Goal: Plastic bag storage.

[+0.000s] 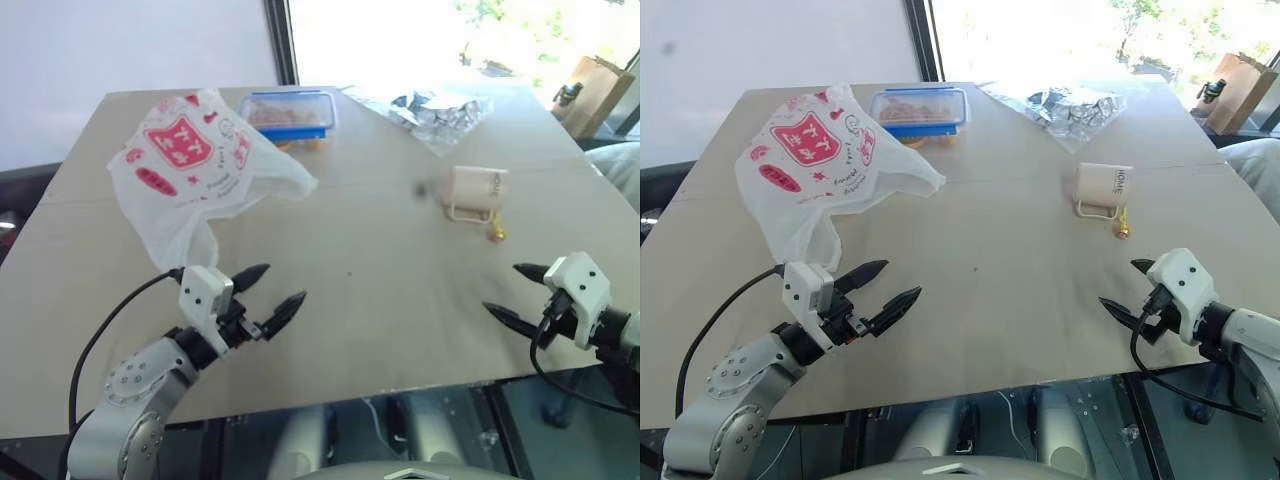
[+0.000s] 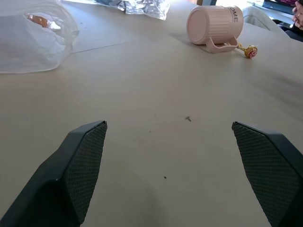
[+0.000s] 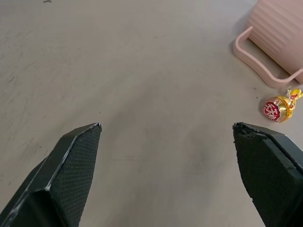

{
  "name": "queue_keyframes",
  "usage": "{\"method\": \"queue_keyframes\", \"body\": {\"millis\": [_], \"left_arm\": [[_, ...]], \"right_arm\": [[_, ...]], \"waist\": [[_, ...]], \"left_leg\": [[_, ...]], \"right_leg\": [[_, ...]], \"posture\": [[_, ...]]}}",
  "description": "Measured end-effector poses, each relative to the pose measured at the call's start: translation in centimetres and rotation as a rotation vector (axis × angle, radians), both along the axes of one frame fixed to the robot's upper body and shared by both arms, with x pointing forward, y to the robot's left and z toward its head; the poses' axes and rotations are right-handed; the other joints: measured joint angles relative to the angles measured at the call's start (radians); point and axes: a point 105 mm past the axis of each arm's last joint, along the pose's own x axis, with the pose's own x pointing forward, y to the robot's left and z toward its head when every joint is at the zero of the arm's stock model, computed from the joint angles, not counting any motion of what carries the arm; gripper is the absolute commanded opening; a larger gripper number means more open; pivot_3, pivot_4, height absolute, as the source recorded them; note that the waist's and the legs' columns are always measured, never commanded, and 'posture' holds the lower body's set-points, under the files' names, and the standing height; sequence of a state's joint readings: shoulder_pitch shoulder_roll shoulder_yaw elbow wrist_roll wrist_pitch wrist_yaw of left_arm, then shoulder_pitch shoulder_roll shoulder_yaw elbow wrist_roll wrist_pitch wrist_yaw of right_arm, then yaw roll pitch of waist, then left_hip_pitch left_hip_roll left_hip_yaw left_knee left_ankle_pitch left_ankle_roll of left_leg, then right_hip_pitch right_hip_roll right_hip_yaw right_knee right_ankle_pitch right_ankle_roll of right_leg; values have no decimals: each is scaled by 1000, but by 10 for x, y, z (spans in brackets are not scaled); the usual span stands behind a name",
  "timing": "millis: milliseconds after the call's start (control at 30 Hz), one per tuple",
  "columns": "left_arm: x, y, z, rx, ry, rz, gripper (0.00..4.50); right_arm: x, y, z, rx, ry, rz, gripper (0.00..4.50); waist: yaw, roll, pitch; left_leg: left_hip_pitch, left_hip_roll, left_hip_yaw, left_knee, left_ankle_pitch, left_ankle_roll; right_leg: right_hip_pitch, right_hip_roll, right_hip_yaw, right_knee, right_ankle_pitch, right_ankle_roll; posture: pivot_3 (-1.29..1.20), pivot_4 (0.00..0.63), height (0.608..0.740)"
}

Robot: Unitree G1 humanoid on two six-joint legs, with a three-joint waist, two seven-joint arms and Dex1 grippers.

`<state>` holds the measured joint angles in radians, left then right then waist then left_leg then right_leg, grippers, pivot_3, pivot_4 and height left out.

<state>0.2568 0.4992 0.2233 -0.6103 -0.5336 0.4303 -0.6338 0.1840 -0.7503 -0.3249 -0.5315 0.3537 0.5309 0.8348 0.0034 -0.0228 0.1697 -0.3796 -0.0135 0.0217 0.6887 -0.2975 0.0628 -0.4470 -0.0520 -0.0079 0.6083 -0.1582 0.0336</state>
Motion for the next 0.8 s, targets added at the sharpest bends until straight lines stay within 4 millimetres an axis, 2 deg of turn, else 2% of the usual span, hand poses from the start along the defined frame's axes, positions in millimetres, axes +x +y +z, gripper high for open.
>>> {"method": "queue_keyframes", "body": {"millis": [100, 200, 400, 500, 600, 800], "left_arm": [[2, 0, 2, 1, -4, 19, 4455], [16, 1, 15, -4, -52, 78, 4455], [42, 3, 34, 62, -131, 200, 4455], [63, 19, 45, 205, -193, 373, 4455], [80, 35, 41, 384, -205, 497, 4455], [114, 57, 35, 598, -166, 613, 4455]], "right_arm": [[0, 0, 1, 19, -21, 5, 4500], [-1, 8, 3, 85, -65, 39, 4500], [-17, 29, 24, 123, -208, 192, 4500], [-30, 42, 40, 183, -253, 281, 4500], [-38, 45, 54, 216, -271, 325, 4500], [-41, 44, 62, 214, -274, 344, 4500]], "waist": [[7, 0, 0], [15, 0, 0], [11, 0, 0], [12, 0, 0], [11, 0, 0], [13, -1, 0]], "left_leg": [[0, 0, 0, 0, 0, 0], [0, 0, -1, 0, 0, 0], [0, 0, -1, 0, 0, 0], [1, 0, -1, 0, 0, 0], [1, 0, -1, 0, 0, 0], [1, 0, -2, 0, 0, 0]], "right_leg": [[0, 0, 0, 0, 0, 0], [1, 0, -1, 0, 0, 0], [1, 1, 0, 0, 2, -3], [2, 1, 0, 0, 3, -3], [2, 1, 0, 0, 3, -3], [2, 1, -1, 0, 3, -3]], "posture": [[0, 150, 740], [0, 150, 740], [0, 150, 740], [0, 150, 740], [0, 150, 740], [0, 150, 740]]}}
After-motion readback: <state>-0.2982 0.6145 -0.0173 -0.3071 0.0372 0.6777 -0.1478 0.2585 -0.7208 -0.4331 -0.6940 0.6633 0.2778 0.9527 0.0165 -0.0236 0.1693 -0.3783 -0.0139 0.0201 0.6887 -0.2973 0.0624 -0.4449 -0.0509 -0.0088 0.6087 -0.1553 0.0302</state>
